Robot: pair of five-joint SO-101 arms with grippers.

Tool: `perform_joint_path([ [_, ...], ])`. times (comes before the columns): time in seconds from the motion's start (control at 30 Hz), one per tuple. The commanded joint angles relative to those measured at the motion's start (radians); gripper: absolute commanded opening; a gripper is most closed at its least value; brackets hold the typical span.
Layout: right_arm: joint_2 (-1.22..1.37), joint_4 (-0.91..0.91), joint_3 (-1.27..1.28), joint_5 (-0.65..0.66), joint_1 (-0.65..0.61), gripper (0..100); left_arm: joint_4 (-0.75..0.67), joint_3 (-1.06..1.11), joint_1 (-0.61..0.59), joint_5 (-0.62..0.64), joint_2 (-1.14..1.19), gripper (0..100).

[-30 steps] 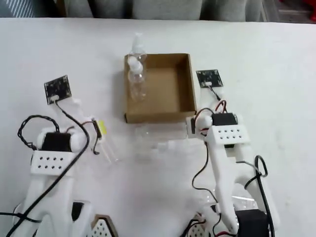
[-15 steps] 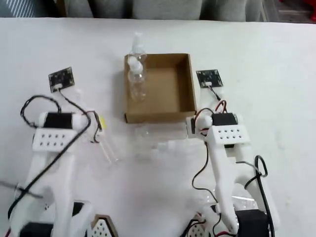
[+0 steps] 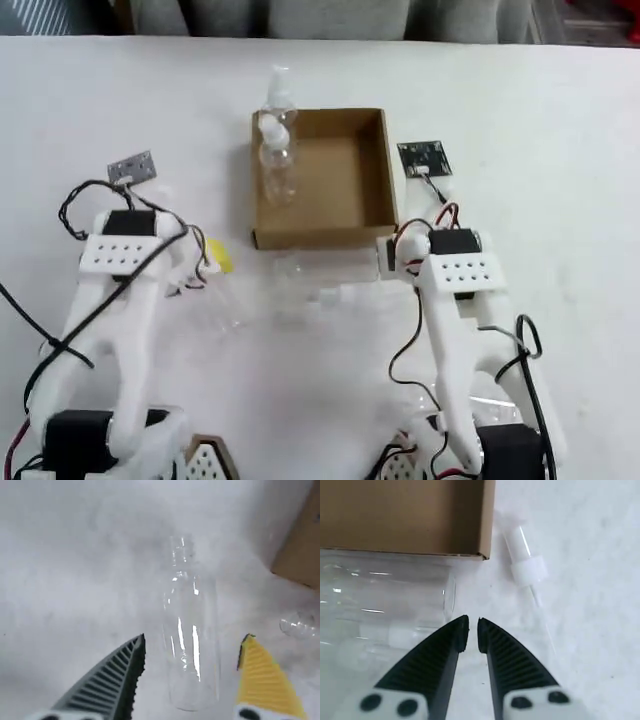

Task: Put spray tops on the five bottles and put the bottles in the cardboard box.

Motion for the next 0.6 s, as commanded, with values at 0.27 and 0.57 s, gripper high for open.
perform_joint_path([
  [0.27,-0.002,-0.018,-0.018,0.012,0.008,1.6,-0.152,0.032,-0.012,0.064,0.004,27],
  [0.57,-0.002,-0.018,-0.018,0.012,0.008,1.6,-0.150,-0.043,-0.013,0.071,0.194,27],
])
